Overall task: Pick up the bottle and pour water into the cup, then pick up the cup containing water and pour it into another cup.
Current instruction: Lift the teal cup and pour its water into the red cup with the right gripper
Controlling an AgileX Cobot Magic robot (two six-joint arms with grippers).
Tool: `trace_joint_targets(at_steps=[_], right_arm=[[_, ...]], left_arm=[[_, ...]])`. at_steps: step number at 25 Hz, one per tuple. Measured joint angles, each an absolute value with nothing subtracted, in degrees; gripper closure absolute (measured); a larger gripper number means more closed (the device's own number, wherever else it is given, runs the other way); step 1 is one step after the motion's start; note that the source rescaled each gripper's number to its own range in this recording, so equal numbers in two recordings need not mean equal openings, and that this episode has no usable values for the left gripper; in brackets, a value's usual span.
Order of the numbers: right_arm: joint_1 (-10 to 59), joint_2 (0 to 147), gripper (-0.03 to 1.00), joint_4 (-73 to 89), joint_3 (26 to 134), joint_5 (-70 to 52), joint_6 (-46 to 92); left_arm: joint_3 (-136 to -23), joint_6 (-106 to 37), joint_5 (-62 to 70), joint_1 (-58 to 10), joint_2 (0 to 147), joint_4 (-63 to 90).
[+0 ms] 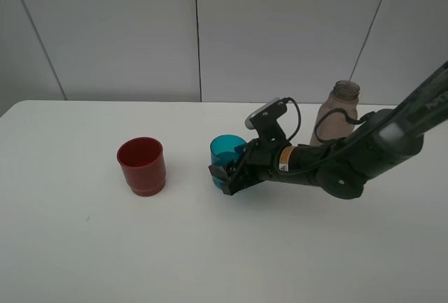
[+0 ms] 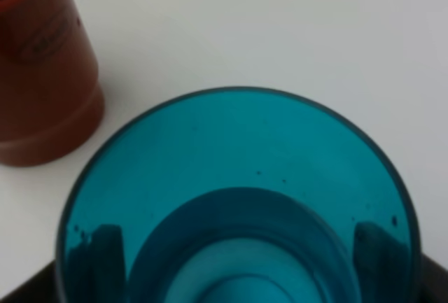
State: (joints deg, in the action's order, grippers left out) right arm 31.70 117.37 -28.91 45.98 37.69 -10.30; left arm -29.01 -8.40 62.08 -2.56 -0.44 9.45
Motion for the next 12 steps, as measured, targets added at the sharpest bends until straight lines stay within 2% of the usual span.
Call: trace_joint_targets(at_steps=[12], right_arm=[[31.7,113.2,0.88,-30.6,50.7,24.2,-10.3]], left_arm=[[-29.0,-8.4,62.1,-2.6,-0.4,9.4]])
